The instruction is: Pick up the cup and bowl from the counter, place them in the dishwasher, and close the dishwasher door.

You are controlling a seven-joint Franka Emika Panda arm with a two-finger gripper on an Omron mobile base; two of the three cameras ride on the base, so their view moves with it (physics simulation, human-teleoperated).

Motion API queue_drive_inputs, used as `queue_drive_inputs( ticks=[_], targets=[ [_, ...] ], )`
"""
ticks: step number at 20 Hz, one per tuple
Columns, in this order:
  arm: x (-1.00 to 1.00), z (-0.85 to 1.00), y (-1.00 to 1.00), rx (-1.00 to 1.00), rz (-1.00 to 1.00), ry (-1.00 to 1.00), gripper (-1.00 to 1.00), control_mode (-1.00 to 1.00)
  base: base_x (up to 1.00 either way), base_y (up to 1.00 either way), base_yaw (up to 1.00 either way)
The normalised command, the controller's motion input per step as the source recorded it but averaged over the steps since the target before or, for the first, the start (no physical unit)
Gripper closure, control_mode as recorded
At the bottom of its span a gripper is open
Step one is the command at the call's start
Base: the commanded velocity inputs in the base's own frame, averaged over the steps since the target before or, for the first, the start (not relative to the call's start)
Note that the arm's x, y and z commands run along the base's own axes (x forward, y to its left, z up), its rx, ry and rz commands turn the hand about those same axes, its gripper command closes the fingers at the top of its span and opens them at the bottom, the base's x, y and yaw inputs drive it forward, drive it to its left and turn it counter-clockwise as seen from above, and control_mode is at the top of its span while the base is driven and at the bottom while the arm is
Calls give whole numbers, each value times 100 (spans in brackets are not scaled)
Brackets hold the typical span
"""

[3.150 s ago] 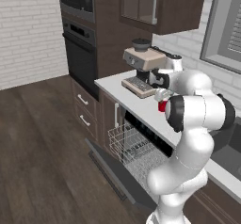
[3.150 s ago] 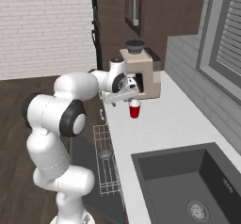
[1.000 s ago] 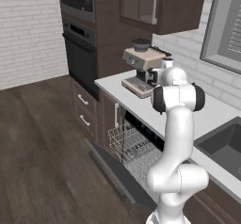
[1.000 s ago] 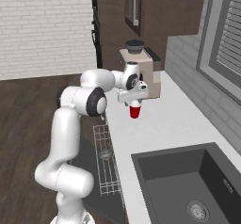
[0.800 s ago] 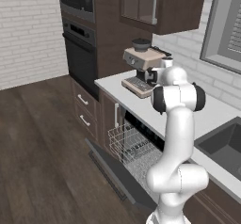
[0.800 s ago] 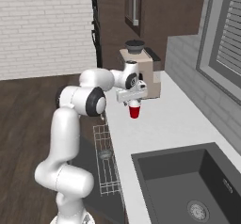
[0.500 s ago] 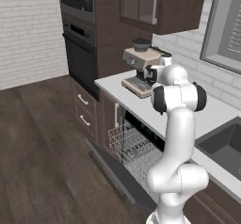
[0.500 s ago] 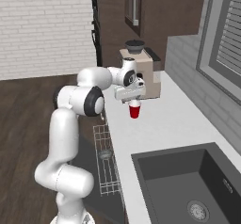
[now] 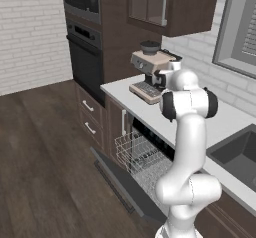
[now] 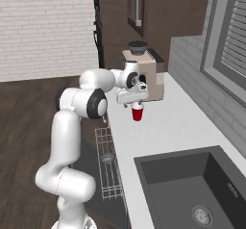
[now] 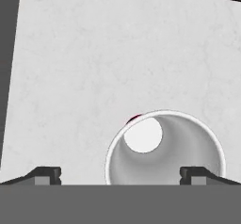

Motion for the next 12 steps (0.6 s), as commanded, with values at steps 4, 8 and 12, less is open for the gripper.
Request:
queue_drive_inputs(
  ticks=[4,8,12],
  targets=[
    [2,-31,0,0,2,6,-100,-100,0,0,0],
    [2,-34,0,0,5,4,-100,-100,0,0,0],
    [1,-32,0,0,5,5,100,-100,0,0,0]
  ],
)
